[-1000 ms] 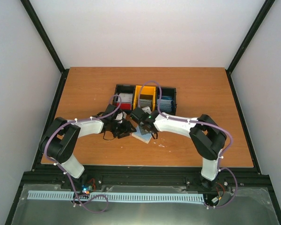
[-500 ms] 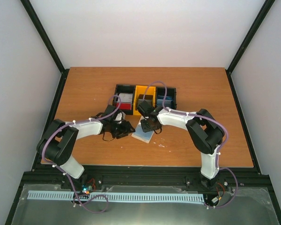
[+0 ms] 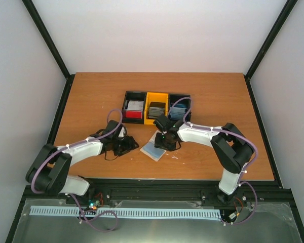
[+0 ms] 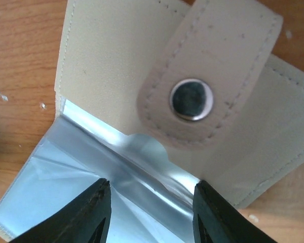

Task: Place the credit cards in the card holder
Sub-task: Open the card holder at the center of the board.

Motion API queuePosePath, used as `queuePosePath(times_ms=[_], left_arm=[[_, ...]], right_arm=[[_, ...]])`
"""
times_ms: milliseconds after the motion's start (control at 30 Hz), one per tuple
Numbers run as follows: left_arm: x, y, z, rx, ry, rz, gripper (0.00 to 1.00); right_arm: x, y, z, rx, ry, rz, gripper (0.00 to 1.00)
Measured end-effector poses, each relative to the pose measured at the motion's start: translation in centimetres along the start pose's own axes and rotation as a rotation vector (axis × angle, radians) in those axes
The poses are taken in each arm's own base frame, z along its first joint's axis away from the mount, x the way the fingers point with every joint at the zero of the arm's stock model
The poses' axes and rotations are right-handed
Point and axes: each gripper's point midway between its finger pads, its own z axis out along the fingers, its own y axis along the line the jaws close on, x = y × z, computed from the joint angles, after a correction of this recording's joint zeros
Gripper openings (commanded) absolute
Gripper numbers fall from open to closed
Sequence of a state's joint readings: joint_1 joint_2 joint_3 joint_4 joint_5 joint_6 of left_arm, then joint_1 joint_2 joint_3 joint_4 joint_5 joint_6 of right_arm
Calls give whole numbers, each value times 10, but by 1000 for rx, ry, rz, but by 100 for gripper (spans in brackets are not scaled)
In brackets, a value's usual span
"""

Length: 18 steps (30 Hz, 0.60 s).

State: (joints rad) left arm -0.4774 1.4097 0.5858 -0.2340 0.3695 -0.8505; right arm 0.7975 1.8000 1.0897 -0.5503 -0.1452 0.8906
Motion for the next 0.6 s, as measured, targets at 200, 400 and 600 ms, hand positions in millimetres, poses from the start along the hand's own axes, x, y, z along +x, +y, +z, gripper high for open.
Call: queuePosePath(times_ms=[200,400,600], left_arm=[[34,5,-17,112,20,-36,82],[60,4,-27,246,34,-57,91],[62,-4,-27,322,42,-48,91]], right_arm=[[11,4,0,-60,-12,211,46],[23,22,3,-117,21,386,45],[31,35,5,-166,72,530,45]])
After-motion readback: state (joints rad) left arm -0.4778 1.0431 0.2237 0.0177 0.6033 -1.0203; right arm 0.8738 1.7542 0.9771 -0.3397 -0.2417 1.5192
